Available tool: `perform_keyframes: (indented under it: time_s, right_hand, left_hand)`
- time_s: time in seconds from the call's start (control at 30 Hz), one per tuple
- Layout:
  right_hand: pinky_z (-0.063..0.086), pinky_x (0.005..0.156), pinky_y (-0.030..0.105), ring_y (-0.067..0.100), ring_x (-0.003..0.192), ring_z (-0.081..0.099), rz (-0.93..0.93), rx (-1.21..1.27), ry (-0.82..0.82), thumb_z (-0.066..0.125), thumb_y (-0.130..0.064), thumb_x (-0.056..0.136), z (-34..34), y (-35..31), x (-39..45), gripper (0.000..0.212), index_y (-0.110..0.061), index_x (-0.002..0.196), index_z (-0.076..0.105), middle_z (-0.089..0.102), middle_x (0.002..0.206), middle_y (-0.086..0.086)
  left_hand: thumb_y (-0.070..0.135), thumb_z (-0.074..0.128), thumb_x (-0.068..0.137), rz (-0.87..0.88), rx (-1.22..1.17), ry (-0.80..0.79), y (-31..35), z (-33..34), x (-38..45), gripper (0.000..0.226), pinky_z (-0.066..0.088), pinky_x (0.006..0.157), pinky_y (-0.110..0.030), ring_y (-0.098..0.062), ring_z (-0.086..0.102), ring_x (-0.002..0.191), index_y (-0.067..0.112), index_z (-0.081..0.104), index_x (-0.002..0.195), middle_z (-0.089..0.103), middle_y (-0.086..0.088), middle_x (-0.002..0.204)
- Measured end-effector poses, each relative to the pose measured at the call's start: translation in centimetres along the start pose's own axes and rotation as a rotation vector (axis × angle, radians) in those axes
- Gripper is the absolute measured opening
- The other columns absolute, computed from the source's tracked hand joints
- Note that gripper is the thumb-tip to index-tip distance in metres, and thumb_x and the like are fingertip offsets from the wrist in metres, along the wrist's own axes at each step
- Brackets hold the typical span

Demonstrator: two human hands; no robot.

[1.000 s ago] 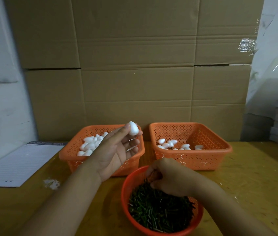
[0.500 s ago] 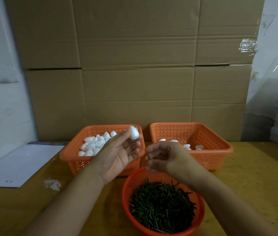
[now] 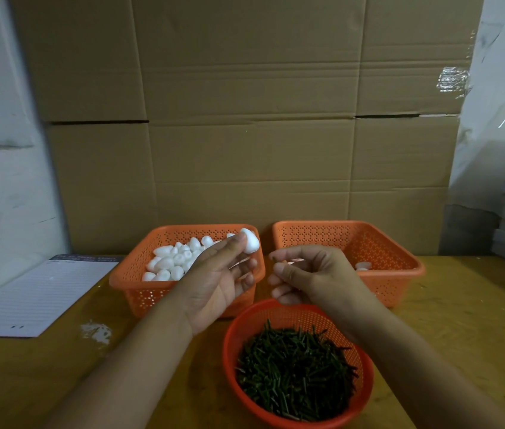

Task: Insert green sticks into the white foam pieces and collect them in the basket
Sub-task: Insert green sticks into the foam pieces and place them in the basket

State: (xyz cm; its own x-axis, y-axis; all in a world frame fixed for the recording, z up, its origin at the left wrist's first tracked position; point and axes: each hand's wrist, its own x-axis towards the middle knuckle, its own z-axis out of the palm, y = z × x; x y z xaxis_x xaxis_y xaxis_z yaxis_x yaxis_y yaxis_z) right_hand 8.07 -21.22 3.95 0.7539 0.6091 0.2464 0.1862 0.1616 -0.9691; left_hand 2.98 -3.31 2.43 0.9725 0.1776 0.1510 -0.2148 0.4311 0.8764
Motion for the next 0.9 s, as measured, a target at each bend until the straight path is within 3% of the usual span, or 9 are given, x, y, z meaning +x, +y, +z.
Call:
perform_keyframes:
  time_s: [0.13, 0.27, 0.43, 0.57, 0.73, 0.9]
  right_hand:
    - [0.059, 0.063, 0.020, 0.016, 0.069, 0.073, -0.003, 0.029, -0.013, 0.061, 0.006, 0.091, -0.03, 0.03, 0.04, 0.022, -0.002, 0.110, 0.067, 0.075, 0.077, 0.011]
    - [0.059, 0.066, 0.020, 0.019, 0.074, 0.075, 0.018, 0.041, -0.035, 0.062, 0.008, 0.090, 0.10, 0.06, 0.03, 0.022, -0.004, 0.108, 0.066, 0.076, 0.077, 0.009]
    - [0.060, 0.068, 0.022, 0.021, 0.078, 0.076, 0.024, 0.074, -0.048, 0.063, 0.008, 0.089, 0.16, 0.03, 0.05, 0.019, -0.005, 0.103, 0.064, 0.076, 0.079, 0.010]
    - [0.058, 0.062, 0.020, 0.021, 0.077, 0.076, 0.030, 0.032, -0.019, 0.066, 0.005, 0.089, 0.06, 0.01, 0.02, 0.013, -0.002, 0.100, 0.063, 0.076, 0.083, 0.016]
    - [0.057, 0.057, 0.021, 0.020, 0.066, 0.074, 0.032, -0.037, -0.005, 0.071, -0.003, 0.087, 0.04, -0.16, -0.11, 0.001, -0.004, 0.087, 0.071, 0.075, 0.077, 0.016]
    - [0.056, 0.057, 0.018, 0.016, 0.065, 0.073, 0.034, -0.031, 0.016, 0.065, 0.005, 0.090, 0.33, -0.15, 0.03, 0.010, -0.004, 0.092, 0.070, 0.075, 0.074, 0.011]
  left_hand:
    - [0.034, 0.071, 0.088, 0.001, 0.016, -0.023, -0.19, 0.01, -0.11, 0.019, 0.055, 0.072, -0.024, -0.011, 0.066, 0.086, 0.018, 0.076, 0.098, 0.067, -0.005, 0.105]
    - [0.035, 0.071, 0.088, 0.006, 0.028, -0.042, -0.28, -0.02, -0.18, 0.032, 0.056, 0.073, -0.026, -0.012, 0.066, 0.086, 0.012, 0.068, 0.111, 0.067, -0.004, 0.101]
    - [0.038, 0.070, 0.087, -0.002, 0.061, -0.031, -0.25, 0.28, -0.22, 0.039, 0.055, 0.070, -0.023, -0.009, 0.066, 0.083, 0.011, 0.067, 0.114, 0.067, -0.001, 0.095]
    - [0.038, 0.067, 0.088, -0.004, 0.081, -0.033, -0.19, 0.24, -0.27, 0.044, 0.054, 0.071, -0.023, -0.009, 0.065, 0.085, 0.010, 0.063, 0.121, 0.066, 0.000, 0.095]
    - [0.041, 0.072, 0.086, 0.001, 0.100, -0.054, -0.21, 0.27, -0.34, 0.029, 0.053, 0.072, -0.023, -0.008, 0.065, 0.086, 0.018, 0.071, 0.103, 0.067, 0.002, 0.096]
    - [0.038, 0.069, 0.090, -0.004, 0.096, -0.052, -0.30, 0.27, -0.32, 0.023, 0.052, 0.074, -0.024, -0.008, 0.065, 0.087, 0.019, 0.072, 0.101, 0.067, 0.001, 0.099]
